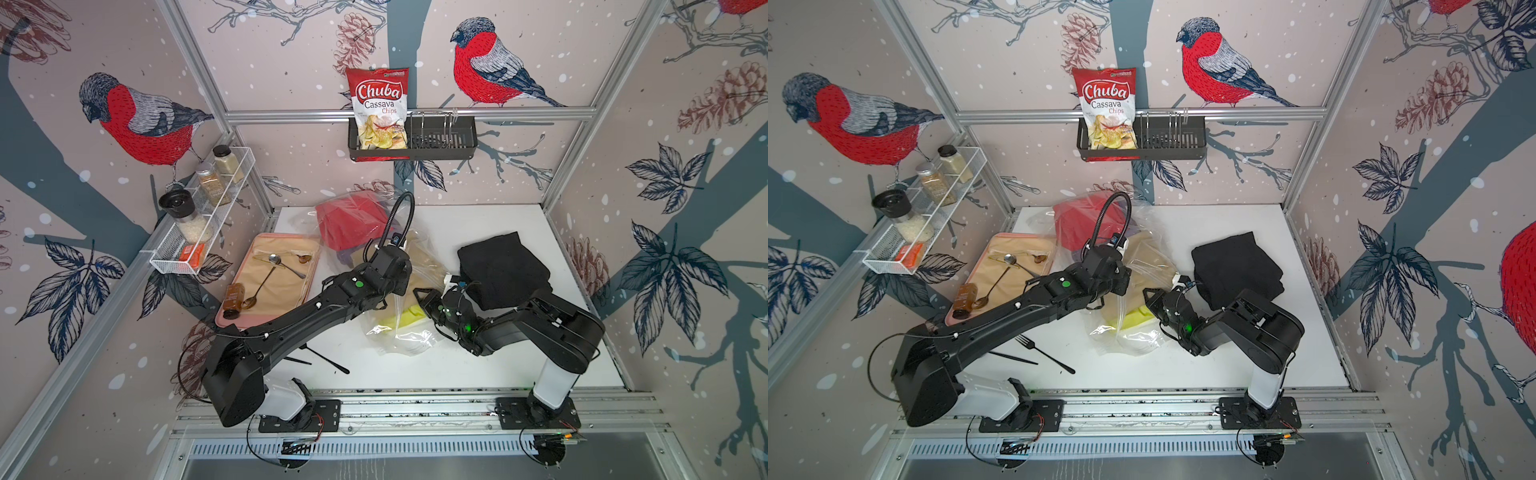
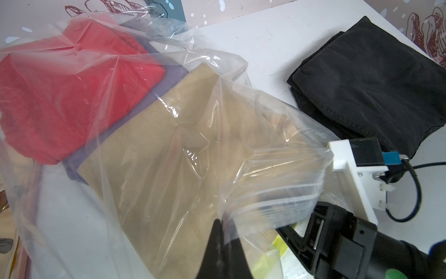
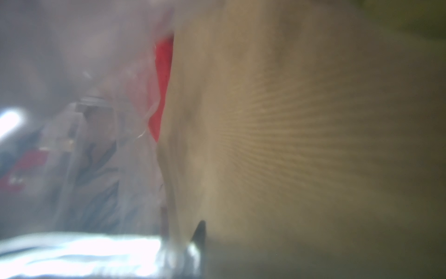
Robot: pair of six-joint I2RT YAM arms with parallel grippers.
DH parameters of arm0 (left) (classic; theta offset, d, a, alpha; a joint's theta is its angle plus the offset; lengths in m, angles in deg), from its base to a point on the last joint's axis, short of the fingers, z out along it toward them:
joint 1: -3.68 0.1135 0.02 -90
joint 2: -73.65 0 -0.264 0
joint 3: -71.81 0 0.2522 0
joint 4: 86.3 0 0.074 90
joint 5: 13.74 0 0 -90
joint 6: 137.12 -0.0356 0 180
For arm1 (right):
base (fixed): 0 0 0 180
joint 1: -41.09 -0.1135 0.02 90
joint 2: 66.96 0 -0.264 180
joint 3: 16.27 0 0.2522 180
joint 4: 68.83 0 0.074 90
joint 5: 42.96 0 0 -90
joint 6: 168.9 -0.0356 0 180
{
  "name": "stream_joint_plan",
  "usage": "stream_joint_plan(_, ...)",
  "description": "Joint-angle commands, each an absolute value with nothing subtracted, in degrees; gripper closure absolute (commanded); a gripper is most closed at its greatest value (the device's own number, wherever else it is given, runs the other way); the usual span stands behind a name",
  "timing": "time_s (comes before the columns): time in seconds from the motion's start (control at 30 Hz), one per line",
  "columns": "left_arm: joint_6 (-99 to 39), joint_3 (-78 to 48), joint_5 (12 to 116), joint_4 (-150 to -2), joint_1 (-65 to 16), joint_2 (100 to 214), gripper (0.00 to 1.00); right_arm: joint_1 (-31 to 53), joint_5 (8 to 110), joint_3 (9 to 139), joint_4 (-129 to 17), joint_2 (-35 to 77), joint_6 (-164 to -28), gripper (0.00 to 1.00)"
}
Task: Take the trousers out of the vacuum bag
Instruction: Take out the trousers from the vacuum bag.
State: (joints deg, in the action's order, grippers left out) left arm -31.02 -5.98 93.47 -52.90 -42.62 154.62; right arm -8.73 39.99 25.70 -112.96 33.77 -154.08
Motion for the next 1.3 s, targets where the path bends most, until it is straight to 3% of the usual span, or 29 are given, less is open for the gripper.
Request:
stream_joint_plan(0.0,-31.6,-6.6,94.6,-54.1,-42.5,154.7,1.0,-8.8,40.5,24.8,-113.3,31.4,-153.3,0.83)
stream_joint_plan(0.1,-31.6,-6.6,94.4,-54.3,-42.5,154.8,1.0,-8.8,40.4,22.4,-113.7,28.8,-153.7,0.93)
stream_joint_plan(0.33,-31.8,-6.7,94.8,-55.0,-42.5,156.4,1.0,-10.3,39.8,17.4,-110.9,20.4,-153.0,0.98)
stream_joint_plan(0.87,-31.8,-8.0,94.0,-55.2,-42.5,157.8,1.0,-18.0,32.4,9.2,-90.8,-5.3,-152.2,0.98)
stream_joint_plan(1.17,-31.7,-8.2,93.3,-55.4,-42.5,158.3,1.0,-20.7,28.7,3.2,-88.0,-8.6,-155.9,0.95)
stream_joint_plan(1.27,-31.7,-9.0,93.1,-54.3,-42.6,158.7,1.0,-20.7,28.2,2.5,-89.6,-7.8,-156.1,0.89)
